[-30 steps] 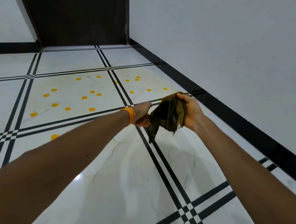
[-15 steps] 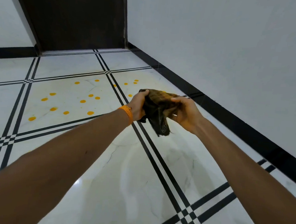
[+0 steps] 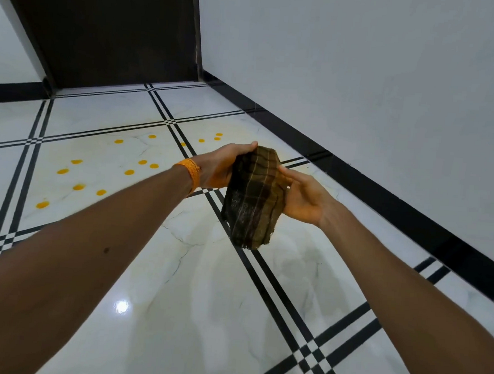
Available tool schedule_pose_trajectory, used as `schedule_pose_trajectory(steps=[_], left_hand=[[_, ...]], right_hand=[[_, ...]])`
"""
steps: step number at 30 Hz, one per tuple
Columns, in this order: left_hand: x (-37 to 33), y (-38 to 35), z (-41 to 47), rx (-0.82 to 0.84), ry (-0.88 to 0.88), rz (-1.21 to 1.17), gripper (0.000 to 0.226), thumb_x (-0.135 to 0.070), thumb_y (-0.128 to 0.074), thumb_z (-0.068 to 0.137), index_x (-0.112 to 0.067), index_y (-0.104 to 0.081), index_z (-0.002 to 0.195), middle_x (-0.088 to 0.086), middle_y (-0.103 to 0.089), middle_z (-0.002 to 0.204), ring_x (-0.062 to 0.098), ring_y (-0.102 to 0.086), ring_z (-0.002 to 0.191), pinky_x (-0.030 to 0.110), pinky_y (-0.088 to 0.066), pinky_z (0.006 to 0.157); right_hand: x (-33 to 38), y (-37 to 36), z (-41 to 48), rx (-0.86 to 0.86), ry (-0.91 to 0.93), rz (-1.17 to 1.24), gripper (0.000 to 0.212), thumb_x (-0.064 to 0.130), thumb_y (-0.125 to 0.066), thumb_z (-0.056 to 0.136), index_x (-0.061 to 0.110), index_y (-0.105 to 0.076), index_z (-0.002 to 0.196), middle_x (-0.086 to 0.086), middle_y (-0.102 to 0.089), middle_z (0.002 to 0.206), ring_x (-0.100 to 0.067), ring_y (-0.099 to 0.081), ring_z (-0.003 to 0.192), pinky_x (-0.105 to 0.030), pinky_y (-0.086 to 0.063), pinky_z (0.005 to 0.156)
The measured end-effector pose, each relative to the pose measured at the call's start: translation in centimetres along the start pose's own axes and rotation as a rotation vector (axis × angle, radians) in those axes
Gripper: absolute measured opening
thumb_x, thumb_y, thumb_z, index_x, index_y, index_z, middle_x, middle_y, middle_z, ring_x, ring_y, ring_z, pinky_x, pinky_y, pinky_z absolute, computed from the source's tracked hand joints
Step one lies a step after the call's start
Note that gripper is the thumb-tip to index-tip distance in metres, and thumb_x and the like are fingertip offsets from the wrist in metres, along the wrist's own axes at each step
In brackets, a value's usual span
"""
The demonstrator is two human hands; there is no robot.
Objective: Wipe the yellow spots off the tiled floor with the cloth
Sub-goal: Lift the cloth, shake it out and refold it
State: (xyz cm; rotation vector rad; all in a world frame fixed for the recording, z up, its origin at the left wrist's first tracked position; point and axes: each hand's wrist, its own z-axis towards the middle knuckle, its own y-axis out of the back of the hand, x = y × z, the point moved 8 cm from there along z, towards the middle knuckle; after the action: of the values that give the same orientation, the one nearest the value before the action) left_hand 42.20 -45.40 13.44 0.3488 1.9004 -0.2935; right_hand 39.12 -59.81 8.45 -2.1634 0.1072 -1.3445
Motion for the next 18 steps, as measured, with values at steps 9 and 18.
schedule_pose_trajectory(steps=[9,18], left_hand=[[0.3,4.1,1.6,-0.293,-0.054,0.104,0.032,-0.034,-0.056,0.097,-0.006,-0.059,0.112,0.014,-0.069,0.105,0.027,-0.067,0.102,0.037,-0.055,0.088],[0.8,5.6,1.3,-0.386,-0.055,0.067,0.030,-0.019,-0.070,0.089,-0.003,-0.062,0.112,0.015,-0.069,0.109,0.027,-0.067,0.100,0.038,-0.056,0.088]], right_hand=[[0.9,1.5,0.0,-0.151,0.148,-0.121,0.017,0.014,-0.069,0.093,0.009,-0.068,0.109,-0.010,-0.075,0.101,-0.029,-0.071,0.109,-0.038,-0.059,0.081],[4.5,1.9,-0.7,-0.298,0.418,-0.428,0.044,-0.010,-0.071,0.083,0.017,-0.072,0.118,-0.008,-0.069,0.114,-0.030,-0.065,0.116,-0.043,-0.059,0.093]])
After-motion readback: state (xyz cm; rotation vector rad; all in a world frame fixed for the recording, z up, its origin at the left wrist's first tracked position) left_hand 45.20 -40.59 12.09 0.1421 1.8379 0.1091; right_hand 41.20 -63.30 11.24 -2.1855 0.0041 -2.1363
